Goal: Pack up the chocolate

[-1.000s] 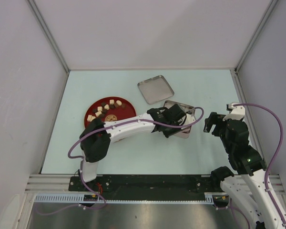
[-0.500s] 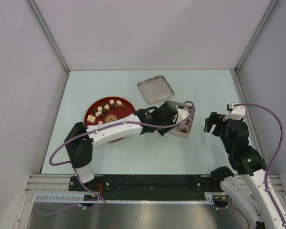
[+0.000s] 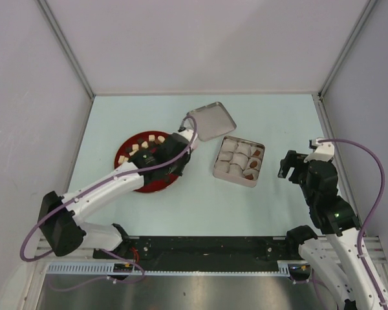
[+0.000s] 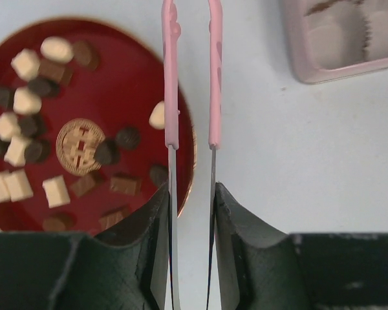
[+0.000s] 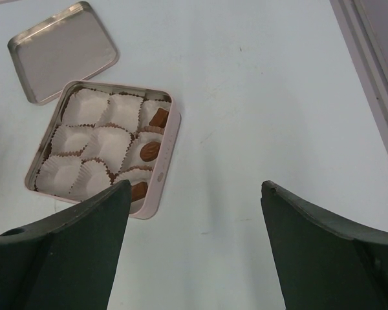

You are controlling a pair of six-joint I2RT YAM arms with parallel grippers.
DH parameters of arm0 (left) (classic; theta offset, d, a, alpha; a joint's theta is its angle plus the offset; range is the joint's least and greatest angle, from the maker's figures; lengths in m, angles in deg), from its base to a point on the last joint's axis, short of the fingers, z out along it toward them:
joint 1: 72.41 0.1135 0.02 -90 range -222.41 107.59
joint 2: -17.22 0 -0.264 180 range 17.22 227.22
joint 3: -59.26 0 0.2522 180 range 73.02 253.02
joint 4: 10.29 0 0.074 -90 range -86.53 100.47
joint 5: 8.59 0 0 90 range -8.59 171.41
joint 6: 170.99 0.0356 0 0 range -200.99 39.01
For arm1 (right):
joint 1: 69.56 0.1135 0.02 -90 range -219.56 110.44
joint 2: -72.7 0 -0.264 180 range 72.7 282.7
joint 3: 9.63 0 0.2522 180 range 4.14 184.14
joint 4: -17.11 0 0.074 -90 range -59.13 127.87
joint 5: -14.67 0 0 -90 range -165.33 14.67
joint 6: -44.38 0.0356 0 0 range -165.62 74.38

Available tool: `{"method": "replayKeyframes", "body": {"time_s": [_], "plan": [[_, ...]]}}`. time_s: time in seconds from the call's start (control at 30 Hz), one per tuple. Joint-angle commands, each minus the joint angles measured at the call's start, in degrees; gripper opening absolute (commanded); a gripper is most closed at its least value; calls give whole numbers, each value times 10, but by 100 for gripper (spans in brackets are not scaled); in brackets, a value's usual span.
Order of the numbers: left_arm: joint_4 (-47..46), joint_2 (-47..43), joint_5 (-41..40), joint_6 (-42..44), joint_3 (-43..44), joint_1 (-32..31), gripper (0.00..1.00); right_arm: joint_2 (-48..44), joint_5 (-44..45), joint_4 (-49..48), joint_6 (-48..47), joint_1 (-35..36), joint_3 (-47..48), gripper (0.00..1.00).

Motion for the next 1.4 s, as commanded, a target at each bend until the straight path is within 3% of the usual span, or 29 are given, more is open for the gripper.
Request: {"method": "replayKeyframes", "body": {"time_s": [0.0,0.2,0.53,0.8,1.37], "plan": [[32,-44,-34,-91,-32,50,34,3,-14,-24,-9,-6,2,86],[54,-56,-56,-141,-50,98,34,-1,-22,-25,-7,-7,1,86],[97,15,-76,-192,-14,152,36,-6,-28,-27,0,32,1,86],[78,71,-39,-169,24,194,36,3,-7,-21,8,33,13,86],[40,151,-9,-147,85,200,37,39,-26,-51,14,32,21,86]]}}
